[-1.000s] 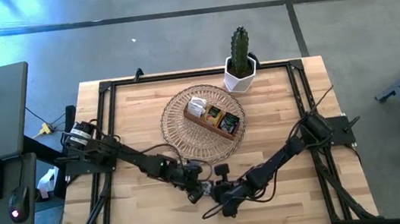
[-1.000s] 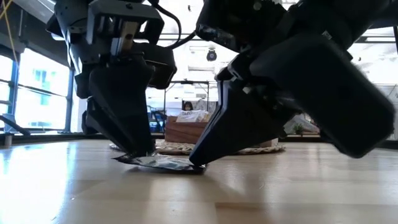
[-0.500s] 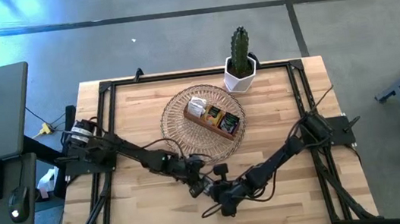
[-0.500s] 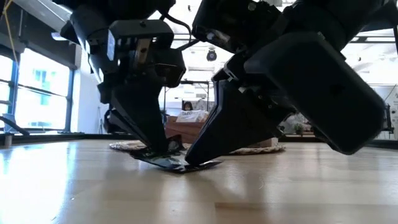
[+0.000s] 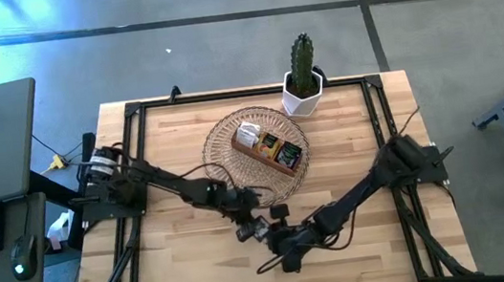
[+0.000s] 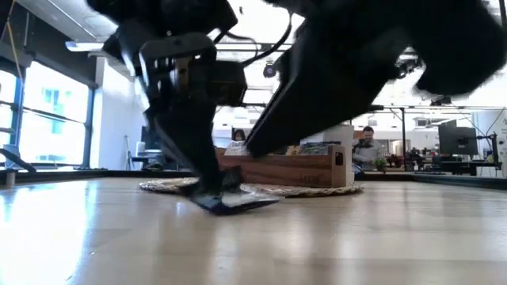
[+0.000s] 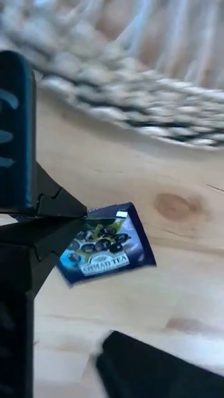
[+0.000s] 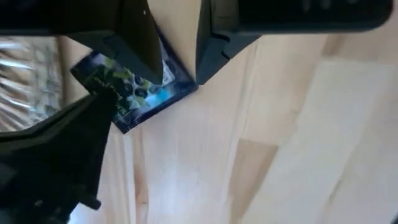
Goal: Pick & Place Tea
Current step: Put the purple tea pack into the right section of the wooden organizer
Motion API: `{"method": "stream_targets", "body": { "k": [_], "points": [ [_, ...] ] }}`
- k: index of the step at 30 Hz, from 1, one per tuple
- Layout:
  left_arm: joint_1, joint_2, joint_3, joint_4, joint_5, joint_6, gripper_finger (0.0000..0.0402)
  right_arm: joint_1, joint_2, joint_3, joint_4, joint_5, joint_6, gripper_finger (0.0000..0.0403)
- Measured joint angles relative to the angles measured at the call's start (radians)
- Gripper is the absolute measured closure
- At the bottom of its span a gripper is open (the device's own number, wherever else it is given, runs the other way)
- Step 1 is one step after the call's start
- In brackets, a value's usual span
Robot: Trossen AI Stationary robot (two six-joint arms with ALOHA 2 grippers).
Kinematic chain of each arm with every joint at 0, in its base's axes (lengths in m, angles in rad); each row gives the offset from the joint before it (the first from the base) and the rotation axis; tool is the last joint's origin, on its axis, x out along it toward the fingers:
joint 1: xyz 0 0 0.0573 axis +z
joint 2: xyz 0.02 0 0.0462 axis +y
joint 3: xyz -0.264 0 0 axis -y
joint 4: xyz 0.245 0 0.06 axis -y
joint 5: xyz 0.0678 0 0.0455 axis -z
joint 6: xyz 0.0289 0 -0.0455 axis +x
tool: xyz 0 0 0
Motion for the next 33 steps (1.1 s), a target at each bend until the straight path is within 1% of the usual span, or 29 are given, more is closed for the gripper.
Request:
{"method": "stream_targets", "body": {
  "k": [3,6,7,9,11,13,16,18,19,21,23,25,27,30,33],
  "points": [
    [0.028,-0.017,0.065,-0.088,0.017,0.131,0.0401,0.000,-0.085,0.000,-0.151,-0.038,0.039,0.0301],
    [0.052,-0.025,0.172,-0.264,-0.025,0.298,0.0401,0.000,-0.180,0.001,-0.334,-0.060,0.154,0.0301],
    [0.058,-0.025,0.218,-0.328,-0.056,0.362,0.0401,0.000,-0.210,0.001,-0.403,-0.063,0.202,0.0303],
    [0.068,-0.026,0.310,-0.450,-0.150,0.495,0.0401,0.007,-0.262,0.001,-0.546,-0.059,0.287,0.0309],
    [0.077,-0.026,0.395,-0.540,-0.268,0.624,0.0401,0.023,-0.298,0.001,-0.677,-0.018,0.353,0.0316],
    [0.085,-0.012,0.465,-0.577,-0.368,0.738,0.0401,0.053,-0.324,0.001,-0.796,0.045,0.431,0.0325],
    [0.097,0.001,0.520,-0.579,-0.472,0.914,0.0401,0.103,-0.347,-0.002,-0.951,0.116,0.617,0.0339],
    [0.109,0.013,0.538,-0.516,-0.540,1.005,0.0401,0.145,-0.360,-0.030,-1.002,0.166,0.732,0.0349],
    [0.114,0.016,0.539,-0.495,-0.572,1.047,0.0402,0.163,-0.366,-0.050,-1.020,0.176,0.755,0.0354],
    [0.123,0.018,0.536,-0.456,-0.604,1.111,0.0401,0.199,-0.386,-0.096,-1.035,0.145,0.807,0.0364],
    [0.141,0.031,0.538,-0.393,-0.608,1.158,0.0401,0.227,-0.419,-0.151,-1.027,0.099,0.877,0.0374],
    [0.158,0.063,0.541,-0.330,-0.610,1.197,0.0401,0.254,-0.460,-0.209,-1.023,0.086,0.939,0.0383],
    [0.170,0.083,0.532,-0.326,-0.620,1.238,0.0401,0.274,-0.510,-0.268,-1.018,0.106,0.983,0.0390],
    [0.183,0.113,0.542,-0.250,-0.601,1.308,0.0401,0.298,-0.599,-0.357,-1.000,0.150,1.042,0.0397],
    [0.187,0.152,0.537,-0.268,-0.627,1.350,0.0401,0.310,-0.689,-0.436,-0.951,0.150,1.093,0.0401]
  ]
}}
